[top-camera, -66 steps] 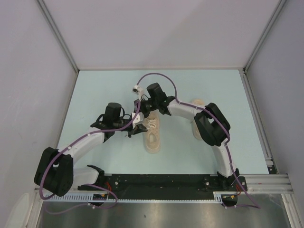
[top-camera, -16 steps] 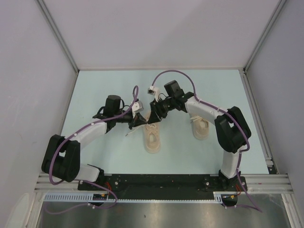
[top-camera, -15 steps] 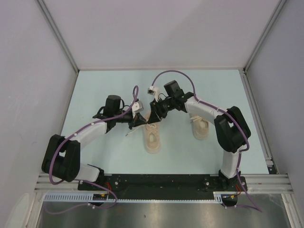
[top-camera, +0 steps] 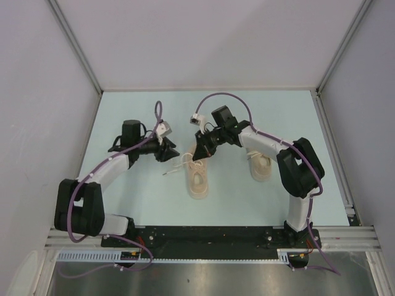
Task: Tie the shoes
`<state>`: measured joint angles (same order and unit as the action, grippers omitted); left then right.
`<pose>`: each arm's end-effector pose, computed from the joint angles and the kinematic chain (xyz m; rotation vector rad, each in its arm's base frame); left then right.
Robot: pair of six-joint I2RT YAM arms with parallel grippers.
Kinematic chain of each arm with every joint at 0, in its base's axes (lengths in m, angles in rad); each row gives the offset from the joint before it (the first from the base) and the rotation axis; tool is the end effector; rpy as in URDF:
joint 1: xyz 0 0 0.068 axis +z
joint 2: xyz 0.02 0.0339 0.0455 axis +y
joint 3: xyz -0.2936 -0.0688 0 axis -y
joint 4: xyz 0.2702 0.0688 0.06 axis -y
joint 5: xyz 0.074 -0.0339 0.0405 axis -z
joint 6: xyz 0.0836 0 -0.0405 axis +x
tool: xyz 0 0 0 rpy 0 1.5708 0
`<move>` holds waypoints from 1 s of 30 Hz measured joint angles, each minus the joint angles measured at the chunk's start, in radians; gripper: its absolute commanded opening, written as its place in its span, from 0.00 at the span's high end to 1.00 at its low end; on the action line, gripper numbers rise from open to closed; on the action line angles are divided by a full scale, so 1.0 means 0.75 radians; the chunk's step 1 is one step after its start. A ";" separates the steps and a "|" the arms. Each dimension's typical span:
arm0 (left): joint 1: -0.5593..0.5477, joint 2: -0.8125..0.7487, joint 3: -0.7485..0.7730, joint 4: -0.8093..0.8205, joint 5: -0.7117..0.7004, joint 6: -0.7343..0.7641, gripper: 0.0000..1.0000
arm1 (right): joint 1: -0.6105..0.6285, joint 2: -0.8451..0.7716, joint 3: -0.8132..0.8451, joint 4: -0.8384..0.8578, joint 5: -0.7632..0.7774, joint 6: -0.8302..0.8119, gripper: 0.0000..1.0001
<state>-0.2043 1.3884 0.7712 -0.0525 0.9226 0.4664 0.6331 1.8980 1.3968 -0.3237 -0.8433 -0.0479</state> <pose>0.2992 -0.1301 0.2175 1.1140 1.7330 -0.8605 0.3404 0.3273 0.2191 -1.1808 2.0902 1.2824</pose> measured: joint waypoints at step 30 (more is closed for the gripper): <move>-0.017 0.427 0.304 -0.939 -0.290 1.755 0.53 | 0.018 0.000 0.000 -0.041 0.001 -0.046 1.00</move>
<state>-0.2173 1.7084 0.9993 -0.7570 0.7052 1.7828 0.6468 1.8980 1.3968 -0.3546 -0.8429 -0.0822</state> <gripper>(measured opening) 0.473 0.009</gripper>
